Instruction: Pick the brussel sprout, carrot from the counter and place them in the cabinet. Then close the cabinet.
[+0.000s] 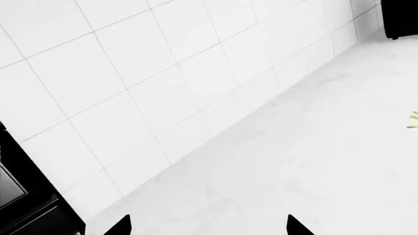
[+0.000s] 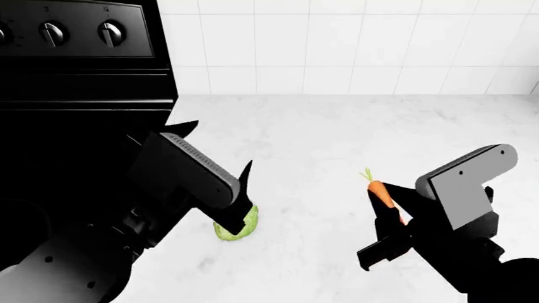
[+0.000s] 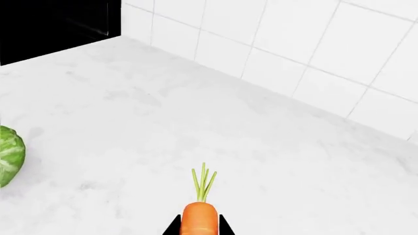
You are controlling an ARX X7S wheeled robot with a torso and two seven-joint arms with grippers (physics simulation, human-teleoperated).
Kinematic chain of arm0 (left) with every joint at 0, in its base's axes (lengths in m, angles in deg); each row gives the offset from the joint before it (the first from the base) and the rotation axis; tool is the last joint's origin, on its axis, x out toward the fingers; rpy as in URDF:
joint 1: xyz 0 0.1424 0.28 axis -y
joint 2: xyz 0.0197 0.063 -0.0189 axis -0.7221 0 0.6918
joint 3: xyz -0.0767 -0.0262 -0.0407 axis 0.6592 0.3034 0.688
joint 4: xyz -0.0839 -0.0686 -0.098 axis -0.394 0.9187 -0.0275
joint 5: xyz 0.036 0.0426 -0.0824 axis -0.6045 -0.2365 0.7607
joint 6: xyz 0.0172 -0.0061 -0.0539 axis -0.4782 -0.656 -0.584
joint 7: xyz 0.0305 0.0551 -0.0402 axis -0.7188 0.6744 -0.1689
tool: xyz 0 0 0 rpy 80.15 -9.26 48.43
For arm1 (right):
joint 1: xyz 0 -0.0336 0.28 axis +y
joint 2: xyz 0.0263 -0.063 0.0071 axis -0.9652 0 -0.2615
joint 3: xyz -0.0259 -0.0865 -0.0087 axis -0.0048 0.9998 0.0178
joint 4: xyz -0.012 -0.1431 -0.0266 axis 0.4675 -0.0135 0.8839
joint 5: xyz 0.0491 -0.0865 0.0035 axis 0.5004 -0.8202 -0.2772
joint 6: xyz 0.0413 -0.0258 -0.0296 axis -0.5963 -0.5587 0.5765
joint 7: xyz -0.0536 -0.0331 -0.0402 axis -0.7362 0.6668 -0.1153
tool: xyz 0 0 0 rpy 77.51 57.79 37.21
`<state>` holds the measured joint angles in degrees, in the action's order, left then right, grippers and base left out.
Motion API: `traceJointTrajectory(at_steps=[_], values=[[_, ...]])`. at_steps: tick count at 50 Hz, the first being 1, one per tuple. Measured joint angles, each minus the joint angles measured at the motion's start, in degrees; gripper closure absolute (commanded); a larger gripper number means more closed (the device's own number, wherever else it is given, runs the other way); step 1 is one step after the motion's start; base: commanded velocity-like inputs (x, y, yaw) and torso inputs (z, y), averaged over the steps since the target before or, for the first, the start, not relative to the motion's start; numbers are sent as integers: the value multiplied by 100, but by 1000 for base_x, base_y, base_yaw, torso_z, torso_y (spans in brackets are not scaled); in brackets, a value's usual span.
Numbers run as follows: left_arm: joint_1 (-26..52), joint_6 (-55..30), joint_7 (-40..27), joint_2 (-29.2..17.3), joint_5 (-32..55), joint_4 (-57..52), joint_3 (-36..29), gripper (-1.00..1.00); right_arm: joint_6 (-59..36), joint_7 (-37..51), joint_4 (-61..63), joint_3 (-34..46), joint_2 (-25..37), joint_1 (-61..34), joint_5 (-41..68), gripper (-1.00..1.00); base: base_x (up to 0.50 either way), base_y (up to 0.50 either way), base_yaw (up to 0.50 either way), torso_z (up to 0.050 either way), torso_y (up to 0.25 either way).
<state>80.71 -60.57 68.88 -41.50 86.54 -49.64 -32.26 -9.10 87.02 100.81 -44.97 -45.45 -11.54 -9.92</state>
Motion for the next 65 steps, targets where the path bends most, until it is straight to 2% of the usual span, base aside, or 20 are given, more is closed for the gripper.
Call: traceJointTrajectory(at_steps=[18,26,65], values=[[-146,-746,735,443,1274,-237,1162,-100,-33,180,11,-150,80,-186,200,100,0,0,0,0,0],[-260,-874,908,514,1566,-169,1420,-100,-10,201,6,-121,106,-220,181,100,0,0,0,0,0],[-944,119,917,16,951,664,445,-100,262,104,-28,39,185,-93,-1,100,0,0,0,0,0]])
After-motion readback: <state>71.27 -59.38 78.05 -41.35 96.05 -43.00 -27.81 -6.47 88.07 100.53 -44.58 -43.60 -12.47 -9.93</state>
